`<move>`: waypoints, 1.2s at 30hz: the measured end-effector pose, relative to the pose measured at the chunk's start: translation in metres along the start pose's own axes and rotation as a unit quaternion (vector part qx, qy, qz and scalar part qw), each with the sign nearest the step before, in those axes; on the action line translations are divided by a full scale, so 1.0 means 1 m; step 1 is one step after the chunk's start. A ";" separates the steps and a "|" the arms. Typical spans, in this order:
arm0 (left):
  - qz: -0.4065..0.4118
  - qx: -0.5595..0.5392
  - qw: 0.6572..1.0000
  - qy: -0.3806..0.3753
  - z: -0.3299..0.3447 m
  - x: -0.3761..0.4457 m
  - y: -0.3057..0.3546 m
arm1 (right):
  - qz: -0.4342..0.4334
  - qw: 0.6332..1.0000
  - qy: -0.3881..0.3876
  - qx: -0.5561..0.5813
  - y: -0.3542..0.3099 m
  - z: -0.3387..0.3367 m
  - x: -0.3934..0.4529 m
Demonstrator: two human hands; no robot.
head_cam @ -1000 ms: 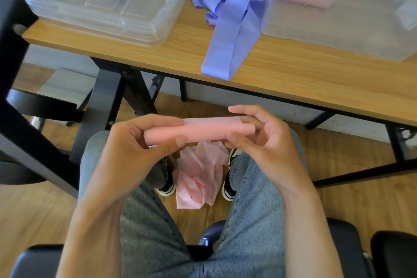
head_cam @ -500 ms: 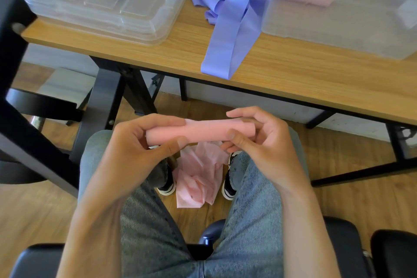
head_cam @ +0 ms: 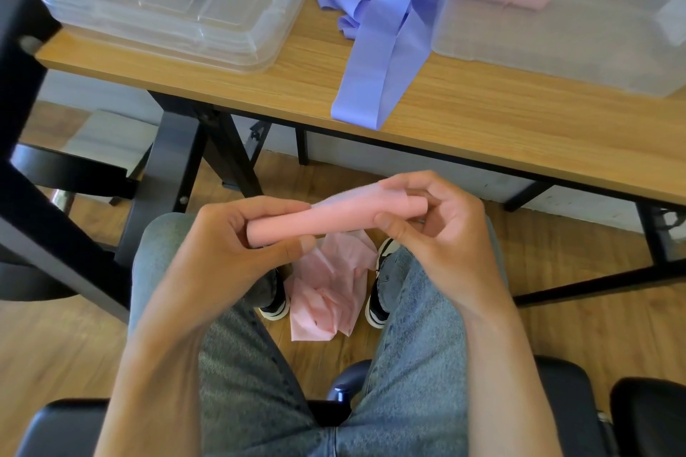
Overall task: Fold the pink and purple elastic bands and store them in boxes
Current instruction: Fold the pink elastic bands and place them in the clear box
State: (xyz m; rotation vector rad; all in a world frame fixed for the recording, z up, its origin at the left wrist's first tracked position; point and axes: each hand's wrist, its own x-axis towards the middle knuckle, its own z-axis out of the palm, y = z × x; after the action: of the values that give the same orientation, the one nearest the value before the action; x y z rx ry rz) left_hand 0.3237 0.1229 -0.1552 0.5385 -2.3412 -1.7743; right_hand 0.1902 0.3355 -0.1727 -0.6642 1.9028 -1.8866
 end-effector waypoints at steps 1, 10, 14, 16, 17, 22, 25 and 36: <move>-0.001 -0.005 1.000 0.002 0.000 0.000 0.001 | 0.001 1.000 -0.001 0.001 0.000 0.000 0.000; 0.011 0.008 1.000 0.017 0.000 0.000 -0.002 | 0.001 1.000 0.005 -0.021 0.000 0.001 0.000; 0.004 -0.010 1.000 0.005 0.002 0.001 0.000 | -0.003 1.000 -0.004 -0.031 0.000 -0.001 -0.001; 0.017 -0.002 1.000 0.018 0.002 0.001 0.000 | 0.011 1.000 -0.010 -0.027 0.000 -0.002 -0.002; 0.021 0.001 0.999 0.025 0.001 0.001 0.000 | 0.022 0.999 -0.013 -0.019 0.000 -0.002 -0.002; -0.002 0.005 1.000 0.009 -0.001 0.000 -0.003 | 0.018 0.999 0.001 -0.038 0.000 -0.001 -0.001; -0.029 0.000 0.999 -0.032 0.001 0.000 -0.004 | 0.007 0.999 -0.004 -0.046 0.001 -0.002 -0.001; -0.006 -0.018 0.999 -0.051 0.017 0.004 0.000 | 0.059 0.968 0.027 0.241 0.011 0.019 0.007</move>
State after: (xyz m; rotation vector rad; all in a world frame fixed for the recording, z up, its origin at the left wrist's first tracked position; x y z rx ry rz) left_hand 0.3144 0.1369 -0.1602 0.4691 -2.3703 -1.8879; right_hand 0.1946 0.3154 -0.1835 -0.3381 1.3888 -2.1862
